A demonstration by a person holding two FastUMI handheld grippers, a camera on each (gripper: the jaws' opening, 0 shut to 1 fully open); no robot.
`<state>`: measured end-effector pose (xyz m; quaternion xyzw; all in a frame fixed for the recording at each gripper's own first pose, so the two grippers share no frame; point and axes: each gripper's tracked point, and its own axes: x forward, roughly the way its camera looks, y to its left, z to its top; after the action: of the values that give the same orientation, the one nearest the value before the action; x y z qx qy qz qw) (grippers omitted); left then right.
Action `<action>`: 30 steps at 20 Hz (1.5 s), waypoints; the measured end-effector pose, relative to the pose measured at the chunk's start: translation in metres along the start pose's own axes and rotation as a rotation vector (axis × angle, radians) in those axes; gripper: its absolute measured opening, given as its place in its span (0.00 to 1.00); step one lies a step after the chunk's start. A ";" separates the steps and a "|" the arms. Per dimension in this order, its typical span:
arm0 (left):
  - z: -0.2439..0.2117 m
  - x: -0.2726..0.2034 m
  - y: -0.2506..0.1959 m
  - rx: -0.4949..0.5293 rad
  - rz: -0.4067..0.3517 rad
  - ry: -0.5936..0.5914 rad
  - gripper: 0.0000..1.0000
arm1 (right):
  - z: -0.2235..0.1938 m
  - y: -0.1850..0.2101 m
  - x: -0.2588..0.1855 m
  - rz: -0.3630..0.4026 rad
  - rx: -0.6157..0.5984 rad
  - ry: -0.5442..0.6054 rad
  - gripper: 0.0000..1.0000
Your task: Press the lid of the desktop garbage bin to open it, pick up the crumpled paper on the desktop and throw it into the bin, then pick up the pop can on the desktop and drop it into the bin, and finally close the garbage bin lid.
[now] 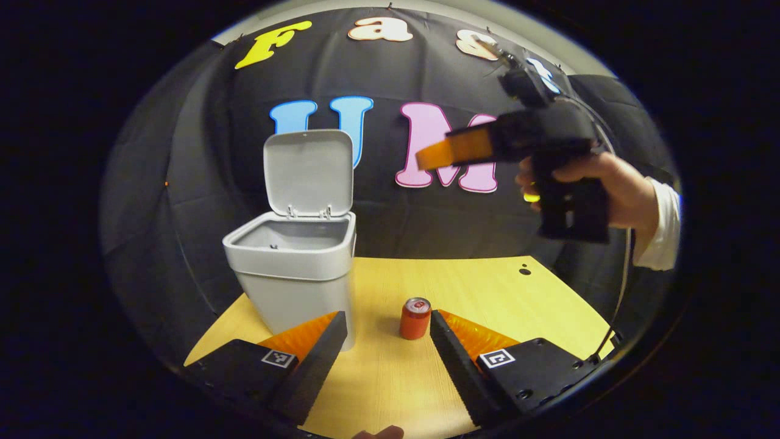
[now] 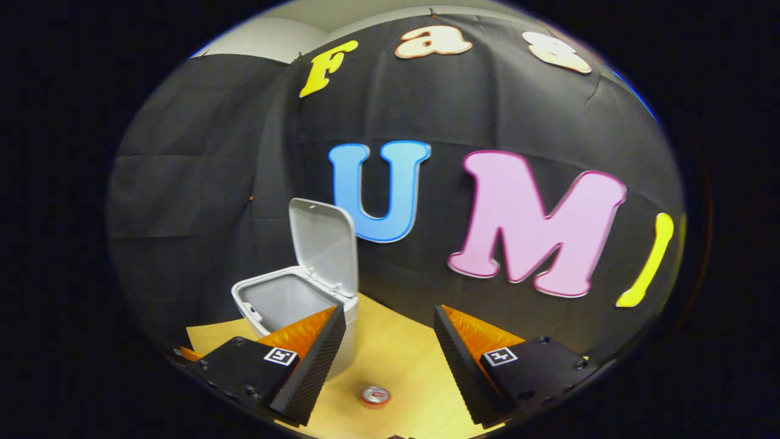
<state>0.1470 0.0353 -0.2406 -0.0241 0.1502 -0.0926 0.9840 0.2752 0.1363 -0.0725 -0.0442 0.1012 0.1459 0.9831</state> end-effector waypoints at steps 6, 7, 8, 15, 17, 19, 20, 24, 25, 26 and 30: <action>-0.063 0.080 -0.015 -0.025 -0.011 0.101 0.95 | 0.033 -0.074 -0.075 -0.126 -0.036 -0.047 0.94; -0.069 0.090 -0.016 -0.026 -0.010 0.115 0.95 | 0.036 -0.082 -0.082 -0.142 -0.034 -0.051 0.94; -0.074 0.099 -0.018 -0.028 -0.013 0.129 0.94 | 0.038 -0.089 -0.087 -0.155 -0.025 -0.050 0.94; -0.104 0.157 -0.030 -0.015 -0.030 0.190 0.95 | 0.047 -0.105 -0.095 -0.154 0.088 -0.052 0.94; -0.106 0.170 -0.030 -0.014 -0.027 0.197 0.94 | 0.047 -0.106 -0.092 -0.149 0.079 -0.056 0.94; -0.113 0.181 -0.033 -0.005 -0.032 0.205 0.95 | 0.047 -0.103 -0.089 -0.139 0.059 -0.054 0.93; -0.115 0.187 -0.034 -0.002 -0.036 0.211 0.95 | 0.046 -0.101 -0.089 -0.133 0.053 -0.051 0.94; -0.123 0.208 -0.041 0.013 -0.049 0.218 0.94 | 0.042 -0.094 -0.087 -0.108 0.041 -0.038 0.94; -0.124 0.213 -0.043 0.024 -0.052 0.217 0.95 | 0.039 -0.095 -0.086 -0.109 0.033 -0.030 0.94; -0.125 0.219 -0.044 0.034 -0.056 0.215 0.94 | 0.035 -0.098 -0.085 -0.112 0.028 -0.020 0.94; -0.127 0.239 -0.054 0.074 -0.076 0.211 0.94 | 0.025 -0.100 -0.082 -0.117 0.027 0.010 0.94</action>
<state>0.3238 -0.0652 -0.4272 0.0164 0.2484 -0.1375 0.9587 0.2327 0.0206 -0.0250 -0.0375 0.1054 0.0863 0.9900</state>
